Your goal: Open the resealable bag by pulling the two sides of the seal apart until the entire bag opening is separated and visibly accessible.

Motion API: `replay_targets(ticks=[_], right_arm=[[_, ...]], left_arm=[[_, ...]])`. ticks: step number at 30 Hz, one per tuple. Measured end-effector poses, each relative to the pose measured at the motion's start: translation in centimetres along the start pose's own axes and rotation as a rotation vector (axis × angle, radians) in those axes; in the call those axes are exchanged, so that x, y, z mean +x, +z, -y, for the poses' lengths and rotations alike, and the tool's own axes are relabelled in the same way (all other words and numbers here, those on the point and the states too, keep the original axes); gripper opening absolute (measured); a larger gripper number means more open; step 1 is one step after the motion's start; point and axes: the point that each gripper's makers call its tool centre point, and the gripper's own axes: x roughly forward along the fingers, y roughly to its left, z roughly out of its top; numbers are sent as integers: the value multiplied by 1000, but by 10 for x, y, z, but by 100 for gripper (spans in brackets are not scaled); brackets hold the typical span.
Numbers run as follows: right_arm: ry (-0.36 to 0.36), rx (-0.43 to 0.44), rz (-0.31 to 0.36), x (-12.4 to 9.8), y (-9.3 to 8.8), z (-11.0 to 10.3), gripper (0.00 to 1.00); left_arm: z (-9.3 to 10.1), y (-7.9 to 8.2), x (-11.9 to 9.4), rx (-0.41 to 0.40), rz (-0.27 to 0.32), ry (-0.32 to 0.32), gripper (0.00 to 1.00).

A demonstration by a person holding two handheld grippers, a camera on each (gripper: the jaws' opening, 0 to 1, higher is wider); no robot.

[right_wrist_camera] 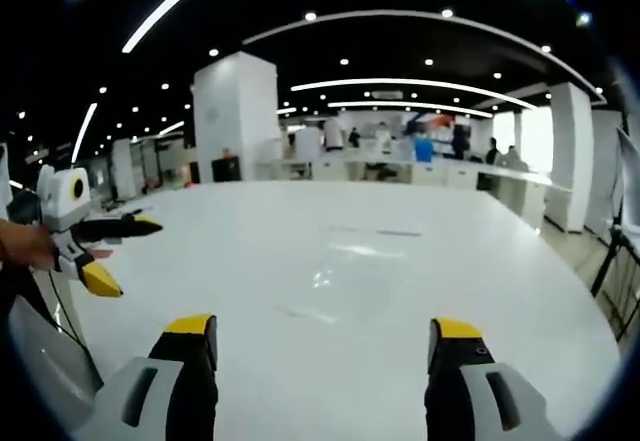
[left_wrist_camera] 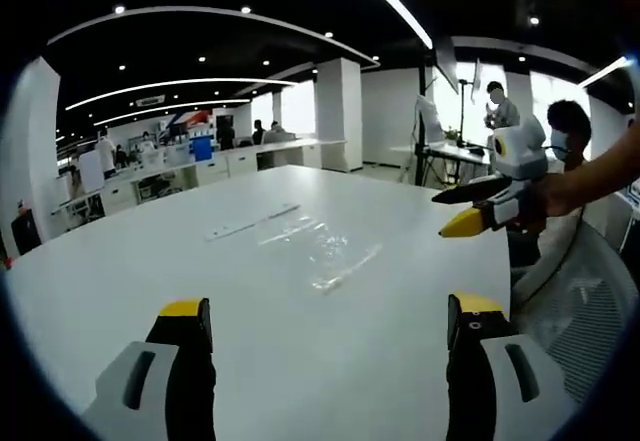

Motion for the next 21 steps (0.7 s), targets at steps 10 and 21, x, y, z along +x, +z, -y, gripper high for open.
replay_targets(ticks=[10, 21], right_arm=[[5, 16, -23, 15, -4, 4, 86], [0, 28, -33, 12, -11, 7, 86]], left_arm=[[-14, -4, 31, 22, -41, -10, 94], [-17, -6, 56, 58, -62, -44, 93]])
